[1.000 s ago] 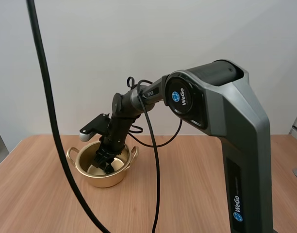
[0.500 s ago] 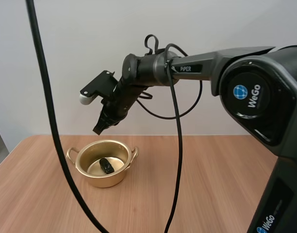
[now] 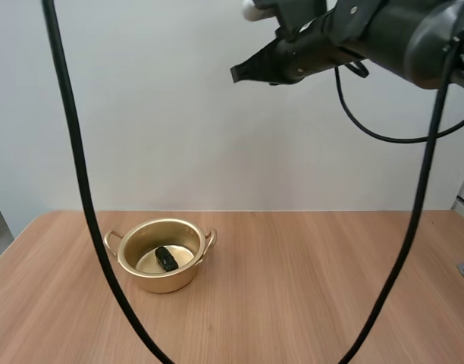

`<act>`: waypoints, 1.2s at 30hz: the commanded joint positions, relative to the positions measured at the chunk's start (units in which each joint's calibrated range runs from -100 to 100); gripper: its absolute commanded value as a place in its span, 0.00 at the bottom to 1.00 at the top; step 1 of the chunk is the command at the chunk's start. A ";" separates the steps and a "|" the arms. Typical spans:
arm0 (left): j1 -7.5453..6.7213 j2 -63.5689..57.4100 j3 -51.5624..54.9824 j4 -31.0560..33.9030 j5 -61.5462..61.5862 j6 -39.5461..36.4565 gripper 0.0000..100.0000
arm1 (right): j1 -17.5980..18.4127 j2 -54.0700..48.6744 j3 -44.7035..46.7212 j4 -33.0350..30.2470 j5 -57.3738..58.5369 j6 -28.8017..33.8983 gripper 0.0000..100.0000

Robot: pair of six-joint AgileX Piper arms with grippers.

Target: Open the pot, put the car inside, and close it

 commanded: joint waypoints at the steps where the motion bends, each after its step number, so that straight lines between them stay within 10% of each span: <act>1: 0.03 0.00 -0.05 -0.05 0.11 -0.04 0.00 | -10.51 -1.97 3.52 4.12 -4.23 -0.20 0.00; 12: 0.03 0.00 -0.05 -0.05 0.11 -0.04 0.00 | -12.12 -9.65 30.78 14.74 -32.99 -6.85 0.00; 27: 0.03 0.00 -0.05 -1.22 2.16 -0.16 0.00 | -6.93 -10.28 51.07 9.61 -51.92 -7.41 0.00; 36: 0.03 -0.27 -0.05 -1.22 6.45 -0.16 0.00 | -2.42 -10.38 64.96 4.63 -82.19 -7.21 0.00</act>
